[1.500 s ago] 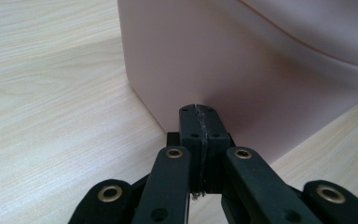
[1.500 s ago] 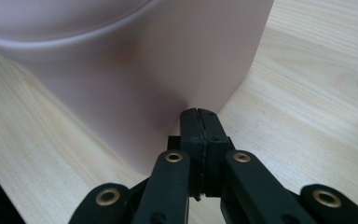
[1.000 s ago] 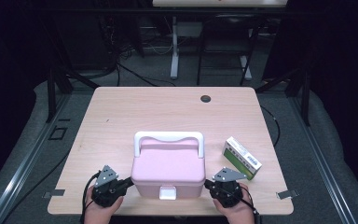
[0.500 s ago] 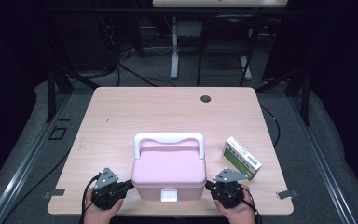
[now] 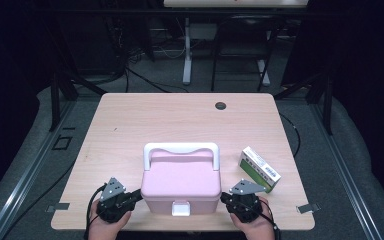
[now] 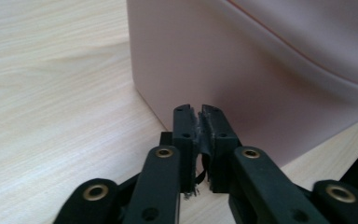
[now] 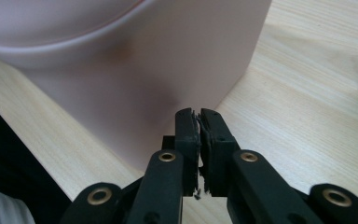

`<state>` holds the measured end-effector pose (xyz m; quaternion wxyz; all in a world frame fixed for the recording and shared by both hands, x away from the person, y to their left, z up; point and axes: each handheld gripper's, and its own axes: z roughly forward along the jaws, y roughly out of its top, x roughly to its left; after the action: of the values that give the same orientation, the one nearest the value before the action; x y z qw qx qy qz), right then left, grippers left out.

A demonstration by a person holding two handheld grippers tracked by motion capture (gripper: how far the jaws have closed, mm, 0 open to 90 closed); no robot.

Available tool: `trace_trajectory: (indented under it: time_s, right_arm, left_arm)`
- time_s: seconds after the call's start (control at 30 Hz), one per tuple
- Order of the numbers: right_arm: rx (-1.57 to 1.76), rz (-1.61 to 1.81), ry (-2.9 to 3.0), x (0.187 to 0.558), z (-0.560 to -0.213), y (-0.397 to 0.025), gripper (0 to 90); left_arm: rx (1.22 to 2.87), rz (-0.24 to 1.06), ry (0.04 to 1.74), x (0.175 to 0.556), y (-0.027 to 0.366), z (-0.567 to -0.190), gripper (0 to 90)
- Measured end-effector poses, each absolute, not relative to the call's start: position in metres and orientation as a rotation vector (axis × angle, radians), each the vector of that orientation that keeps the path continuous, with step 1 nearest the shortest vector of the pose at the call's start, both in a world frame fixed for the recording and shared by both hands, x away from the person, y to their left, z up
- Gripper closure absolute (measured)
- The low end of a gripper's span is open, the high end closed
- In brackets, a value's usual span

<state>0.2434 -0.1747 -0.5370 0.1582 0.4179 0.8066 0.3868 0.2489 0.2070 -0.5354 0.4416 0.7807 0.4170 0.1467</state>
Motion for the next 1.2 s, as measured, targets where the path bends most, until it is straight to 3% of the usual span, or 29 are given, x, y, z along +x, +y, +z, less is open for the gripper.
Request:
trace_trajectory:
  time_s: [0.3, 0.67, 1.07, 1.2]
  right_arm:
    - [1.218, 1.141, 2.248, 0.246, -0.528, -0.186, 71.9]
    - [1.168, 1.192, 2.251, 0.247, -0.52, -0.189, 71.8]
    - [1.185, 1.18, 2.27, 0.253, -0.502, -0.193, 63.3]
    - [1.183, 1.185, 2.278, 0.258, -0.493, -0.195, 67.6]
  left_arm:
    - [1.88, 0.351, 1.113, 0.255, 0.22, -0.53, 67.9]
    - [1.845, 0.362, 1.154, 0.261, 0.235, -0.521, 54.9]
    - [1.853, 0.334, 1.131, 0.265, 0.242, -0.502, 58.8]
    - [1.859, 0.332, 1.116, 0.268, 0.243, -0.492, 59.9]
